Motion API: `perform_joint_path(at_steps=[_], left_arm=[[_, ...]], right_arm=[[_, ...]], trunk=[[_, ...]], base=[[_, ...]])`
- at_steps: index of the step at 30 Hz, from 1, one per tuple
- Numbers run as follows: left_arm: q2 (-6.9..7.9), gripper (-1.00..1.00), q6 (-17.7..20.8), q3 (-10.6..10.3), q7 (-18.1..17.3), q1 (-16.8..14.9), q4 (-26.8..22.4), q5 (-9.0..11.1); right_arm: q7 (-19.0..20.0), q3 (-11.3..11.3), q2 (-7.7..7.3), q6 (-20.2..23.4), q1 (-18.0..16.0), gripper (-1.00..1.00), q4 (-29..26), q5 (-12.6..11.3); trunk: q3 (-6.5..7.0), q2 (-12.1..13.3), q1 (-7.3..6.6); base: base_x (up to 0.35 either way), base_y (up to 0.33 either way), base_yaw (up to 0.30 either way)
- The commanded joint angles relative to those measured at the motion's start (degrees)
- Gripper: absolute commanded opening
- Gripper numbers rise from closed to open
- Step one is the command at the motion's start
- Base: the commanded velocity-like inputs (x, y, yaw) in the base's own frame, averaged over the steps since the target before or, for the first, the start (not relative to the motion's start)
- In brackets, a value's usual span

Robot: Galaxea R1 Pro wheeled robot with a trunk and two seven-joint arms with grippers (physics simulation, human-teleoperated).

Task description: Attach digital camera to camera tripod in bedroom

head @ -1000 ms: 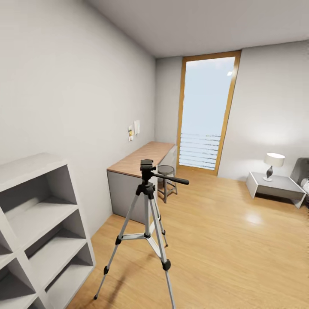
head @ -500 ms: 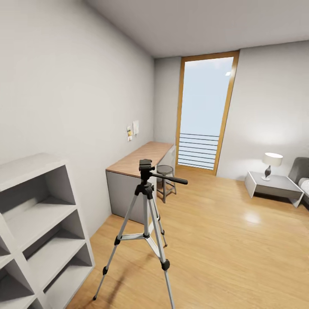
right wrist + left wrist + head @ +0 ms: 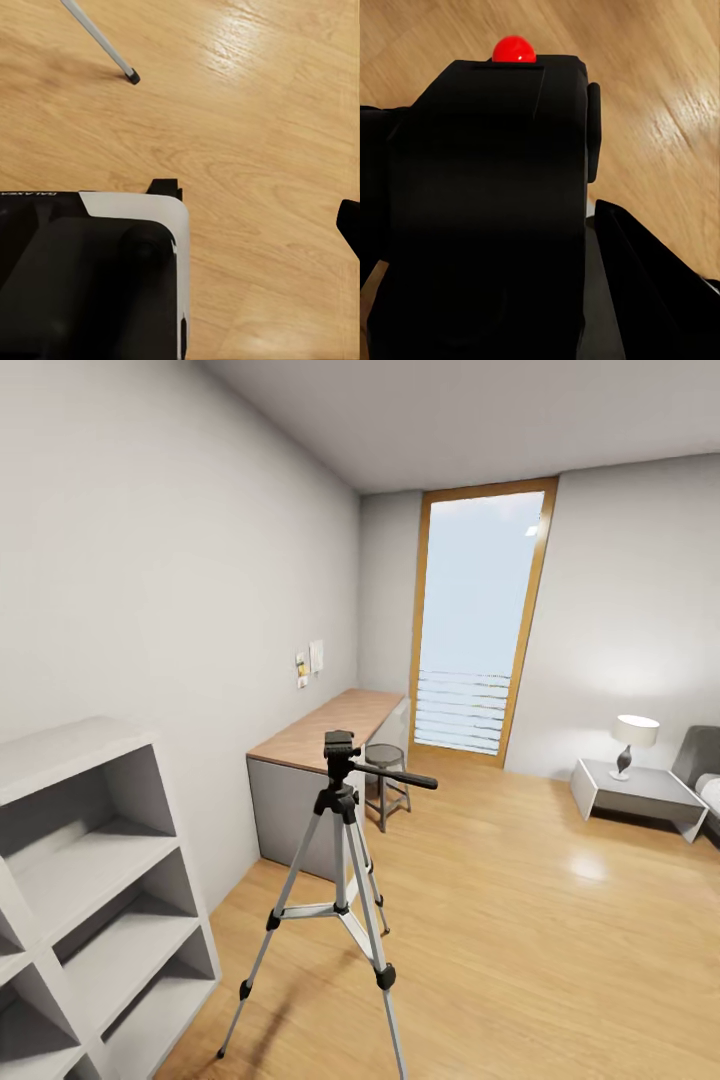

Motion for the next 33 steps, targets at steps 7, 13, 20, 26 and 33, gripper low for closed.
perform_joint_path(at_steps=[7,13,20,26,33], left_arm=[[0.05,-1.0,-0.2,-0.5,0.4,0.0,-0.2,0.4],[0.05,-1.0,-0.2,-0.5,0.4,0.0,-0.2,0.4],[0.08,-1.0,-0.2,-0.5,0.4,0.0,-0.2,0.4],[0.06,-1.0,-0.2,-0.5,0.4,0.0,-0.2,0.3],[0.05,-1.0,-0.2,-0.5,0.4,0.0,-0.2,0.3]], right_arm=[[0.1,-0.5,-0.08,0.1,0.0,1.0,0.1,0.6],[0.1,-0.4,-0.07,0.1,0.0,1.0,0.1,0.6],[0.1,-0.4,-0.07,0.1,0.0,1.0,0.1,0.6],[0.1,-0.4,-0.07,0.1,0.0,1.0,0.1,0.6],[0.1,-0.4,-0.07,0.0,0.0,1.0,0.1,1.3]], trunk=[[-0.57,0.0,0.02],[-1.1,0.0,0.02],[-1.73,0.0,0.02],[-2.27,0.0,0.02],[-2.9,0.0,0.02]], base=[[0.0,0.0,0.0],[0.0,0.0,0.0],[0.0,0.0,0.0],[0.0,0.0,0.0],[0.0,0.0,0.0]])
